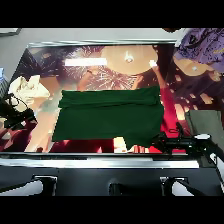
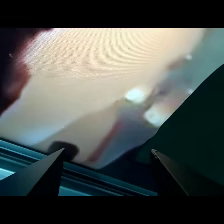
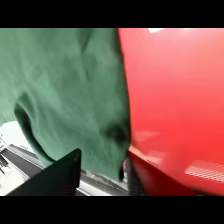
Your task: Fold the clothes and pants, and hang the long-sleeved shirts on hangers.
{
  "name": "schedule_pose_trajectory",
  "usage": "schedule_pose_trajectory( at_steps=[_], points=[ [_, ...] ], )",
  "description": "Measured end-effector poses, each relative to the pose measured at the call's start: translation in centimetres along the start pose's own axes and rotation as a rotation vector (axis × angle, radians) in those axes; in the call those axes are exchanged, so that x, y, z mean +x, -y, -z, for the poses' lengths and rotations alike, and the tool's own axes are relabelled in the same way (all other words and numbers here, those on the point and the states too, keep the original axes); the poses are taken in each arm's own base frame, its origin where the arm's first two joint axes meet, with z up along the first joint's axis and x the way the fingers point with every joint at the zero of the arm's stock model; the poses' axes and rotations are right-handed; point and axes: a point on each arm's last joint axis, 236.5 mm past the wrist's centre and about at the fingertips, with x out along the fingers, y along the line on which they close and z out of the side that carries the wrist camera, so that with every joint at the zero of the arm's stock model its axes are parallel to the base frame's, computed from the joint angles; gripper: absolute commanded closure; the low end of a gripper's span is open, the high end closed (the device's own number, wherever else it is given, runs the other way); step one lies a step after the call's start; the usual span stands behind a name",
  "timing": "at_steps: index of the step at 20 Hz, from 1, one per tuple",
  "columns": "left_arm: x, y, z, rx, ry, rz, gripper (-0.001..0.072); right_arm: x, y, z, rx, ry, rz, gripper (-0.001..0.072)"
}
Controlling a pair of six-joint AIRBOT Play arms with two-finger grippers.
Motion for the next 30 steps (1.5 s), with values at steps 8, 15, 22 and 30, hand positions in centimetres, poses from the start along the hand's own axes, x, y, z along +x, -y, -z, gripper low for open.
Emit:
schedule_pose_trajectory(
  at_steps=[8,15,22,30],
  points=[
    [0.0,0.2,1.3,-0.034,-0.010,0.135,0.0092,1.8,-0.4,1.0,-0.093,-0.027,0.087,0.0681],
    [4.1,1.9,6.0,-0.109,-0.103,0.515,0.0092,-0.5,-2.5,0.6,-0.152,0.049,0.108,0.0680],
    [7.1,2.7,7.4,-0.154,-0.099,0.597,0.0093,-1.3,-3.4,0.6,-0.168,0.079,0.099,0.0680],
    [8.7,4.9,7.7,-0.113,-0.121,0.601,0.0207,-1.3,-3.6,0.6,-0.166,0.084,0.091,0.0680]
  ],
)
